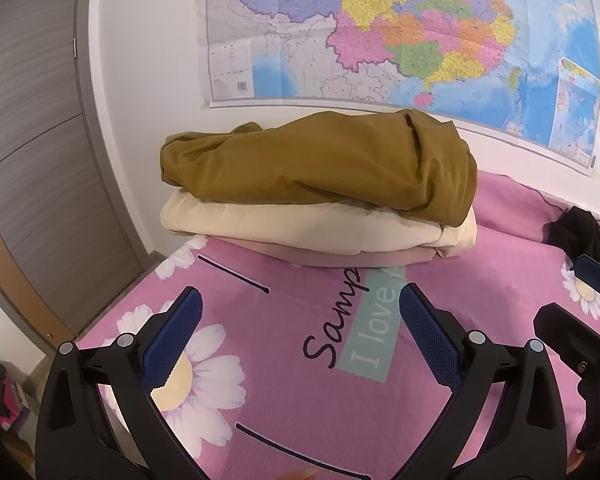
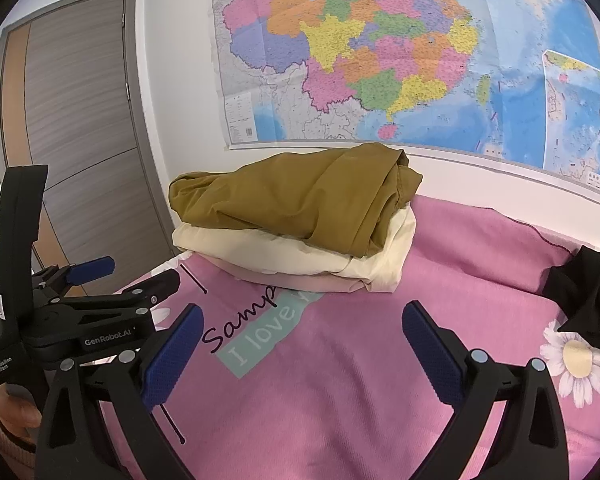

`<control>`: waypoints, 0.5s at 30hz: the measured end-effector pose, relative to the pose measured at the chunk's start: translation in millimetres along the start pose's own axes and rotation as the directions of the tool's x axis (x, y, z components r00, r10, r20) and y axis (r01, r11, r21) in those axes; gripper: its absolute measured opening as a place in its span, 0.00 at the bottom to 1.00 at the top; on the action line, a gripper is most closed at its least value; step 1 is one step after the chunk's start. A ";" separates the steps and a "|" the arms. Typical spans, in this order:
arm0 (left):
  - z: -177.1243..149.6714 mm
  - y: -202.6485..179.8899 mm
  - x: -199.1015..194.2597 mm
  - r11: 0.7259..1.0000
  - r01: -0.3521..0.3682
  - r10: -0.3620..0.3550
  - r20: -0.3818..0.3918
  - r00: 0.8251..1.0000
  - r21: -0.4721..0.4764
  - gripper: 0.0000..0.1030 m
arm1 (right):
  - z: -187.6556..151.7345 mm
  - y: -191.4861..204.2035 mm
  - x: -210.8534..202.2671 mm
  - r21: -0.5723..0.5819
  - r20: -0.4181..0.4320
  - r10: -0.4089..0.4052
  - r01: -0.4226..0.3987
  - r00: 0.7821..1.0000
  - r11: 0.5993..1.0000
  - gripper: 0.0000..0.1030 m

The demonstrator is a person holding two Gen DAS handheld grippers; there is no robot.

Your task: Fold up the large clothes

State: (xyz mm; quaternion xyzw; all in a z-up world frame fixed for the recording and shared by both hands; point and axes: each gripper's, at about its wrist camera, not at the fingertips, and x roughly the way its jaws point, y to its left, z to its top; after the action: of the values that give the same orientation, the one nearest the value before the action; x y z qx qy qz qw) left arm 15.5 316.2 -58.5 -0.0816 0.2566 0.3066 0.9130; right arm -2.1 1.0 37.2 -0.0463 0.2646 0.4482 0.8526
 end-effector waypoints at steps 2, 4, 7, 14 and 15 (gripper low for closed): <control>0.0 0.4 0.0 1.000 -0.001 0.001 0.000 1.000 -0.003 0.95 | 0.3 0.1 0.1 0.000 -0.002 -0.001 0.001 1.000 1.000 0.94; -0.7 0.2 -0.1 1.000 0.000 0.000 -0.002 1.000 -0.004 0.95 | -0.1 0.4 -0.3 0.000 -0.002 0.001 -0.001 1.000 1.000 0.94; -1.3 -0.1 -0.3 1.000 -0.003 0.003 -0.003 1.000 -0.003 0.95 | -0.9 1.1 -0.9 -0.002 -0.002 0.001 -0.001 1.000 1.000 0.94; -1.7 -1.0 0.3 1.000 -0.002 0.002 -0.008 1.000 0.000 0.95 | -1.2 1.2 -1.3 0.002 -0.003 0.002 -0.002 1.000 1.000 0.94; -1.5 -1.2 0.6 1.000 -0.001 0.001 -0.009 1.000 0.000 0.95 | -1.1 1.0 -1.4 0.003 -0.002 0.001 -0.001 1.000 1.000 0.94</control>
State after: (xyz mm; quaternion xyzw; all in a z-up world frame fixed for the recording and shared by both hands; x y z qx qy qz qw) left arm 16.0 315.1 -60.1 -0.0828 0.2610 0.3064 0.9117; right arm -4.0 0.2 37.0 -0.0454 0.2662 0.4484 0.8520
